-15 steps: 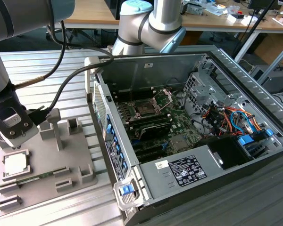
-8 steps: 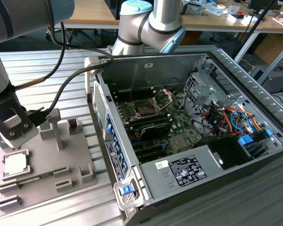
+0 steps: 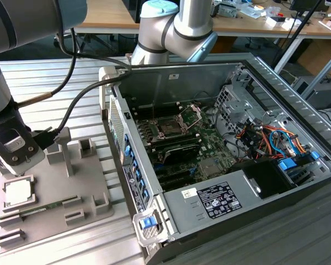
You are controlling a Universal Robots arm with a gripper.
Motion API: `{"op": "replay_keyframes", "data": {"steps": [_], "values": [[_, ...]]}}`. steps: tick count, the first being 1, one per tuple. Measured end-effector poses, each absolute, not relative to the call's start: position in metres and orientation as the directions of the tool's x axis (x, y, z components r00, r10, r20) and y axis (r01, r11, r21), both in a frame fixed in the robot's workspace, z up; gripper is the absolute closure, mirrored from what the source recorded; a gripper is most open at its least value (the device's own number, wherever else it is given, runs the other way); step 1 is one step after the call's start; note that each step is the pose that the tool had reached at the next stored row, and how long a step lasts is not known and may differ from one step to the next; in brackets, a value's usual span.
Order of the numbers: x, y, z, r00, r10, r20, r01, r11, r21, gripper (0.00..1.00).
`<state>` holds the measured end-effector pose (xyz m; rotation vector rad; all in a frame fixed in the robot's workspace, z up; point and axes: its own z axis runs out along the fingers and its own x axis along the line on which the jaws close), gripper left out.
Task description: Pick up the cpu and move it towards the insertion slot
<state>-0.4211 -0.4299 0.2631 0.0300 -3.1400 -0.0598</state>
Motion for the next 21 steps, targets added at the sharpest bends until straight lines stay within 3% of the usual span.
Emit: {"op": "replay_keyframes", "data": {"steps": [21], "values": [[-0.4216, -0.4308, 0.2560, -1.000, -0.019, 0.001, -0.019, 0.999, 0.038, 0.89]]}}
